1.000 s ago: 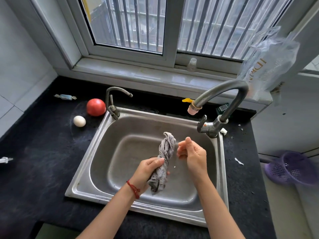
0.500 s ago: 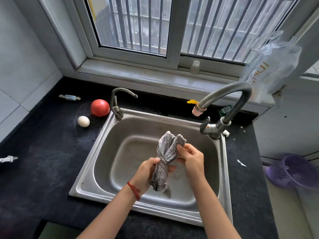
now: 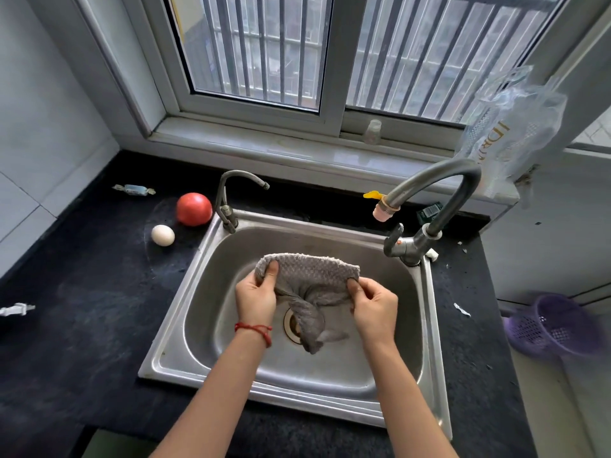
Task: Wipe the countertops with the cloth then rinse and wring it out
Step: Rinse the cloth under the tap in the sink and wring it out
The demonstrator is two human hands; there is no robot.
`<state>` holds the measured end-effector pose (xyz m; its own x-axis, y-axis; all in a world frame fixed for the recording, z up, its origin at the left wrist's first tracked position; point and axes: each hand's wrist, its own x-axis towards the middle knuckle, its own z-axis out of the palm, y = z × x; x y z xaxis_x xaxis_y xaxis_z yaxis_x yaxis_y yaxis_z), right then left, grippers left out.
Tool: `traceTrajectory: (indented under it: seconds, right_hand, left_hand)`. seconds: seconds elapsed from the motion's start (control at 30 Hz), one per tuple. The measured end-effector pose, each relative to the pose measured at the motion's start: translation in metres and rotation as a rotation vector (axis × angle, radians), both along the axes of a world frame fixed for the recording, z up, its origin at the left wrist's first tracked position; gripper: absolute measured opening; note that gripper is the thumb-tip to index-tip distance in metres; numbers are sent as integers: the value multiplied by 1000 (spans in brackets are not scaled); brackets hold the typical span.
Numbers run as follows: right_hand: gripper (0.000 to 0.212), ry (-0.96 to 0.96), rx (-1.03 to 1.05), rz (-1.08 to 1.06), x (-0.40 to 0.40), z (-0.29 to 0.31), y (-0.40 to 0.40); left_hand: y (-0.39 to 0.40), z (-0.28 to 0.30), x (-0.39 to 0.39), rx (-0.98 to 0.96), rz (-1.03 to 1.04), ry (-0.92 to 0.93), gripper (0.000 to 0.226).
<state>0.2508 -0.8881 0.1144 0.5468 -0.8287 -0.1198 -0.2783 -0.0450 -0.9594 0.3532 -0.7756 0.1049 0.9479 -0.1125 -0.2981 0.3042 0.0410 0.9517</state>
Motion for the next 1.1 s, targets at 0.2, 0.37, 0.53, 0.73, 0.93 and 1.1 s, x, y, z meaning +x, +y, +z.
traceTrajectory:
  seconds: [0.2, 0.37, 0.53, 0.73, 0.93, 1.1]
  right_hand:
    - [35, -89, 305, -59, 10, 10, 19]
    - [76, -106, 459, 370, -6, 19, 27]
    - [16, -97, 145, 298, -13, 29, 26]
    - [17, -78, -209, 217, -18, 39, -5]
    - [32, -116, 28, 634, -42, 41, -34]
    - [18, -136, 19, 345, -50, 35, -39]
  left_hand:
    - [4, 18, 5, -262, -182, 211, 21]
    - [9, 25, 7, -425, -197, 283, 22]
    - [13, 30, -2, -382, -129, 259, 16]
    - [10, 32, -22, -272, -214, 110, 19]
    - [16, 20, -21, 95, -215, -235, 27]
    - [8, 35, -50, 41, -162, -10, 27]
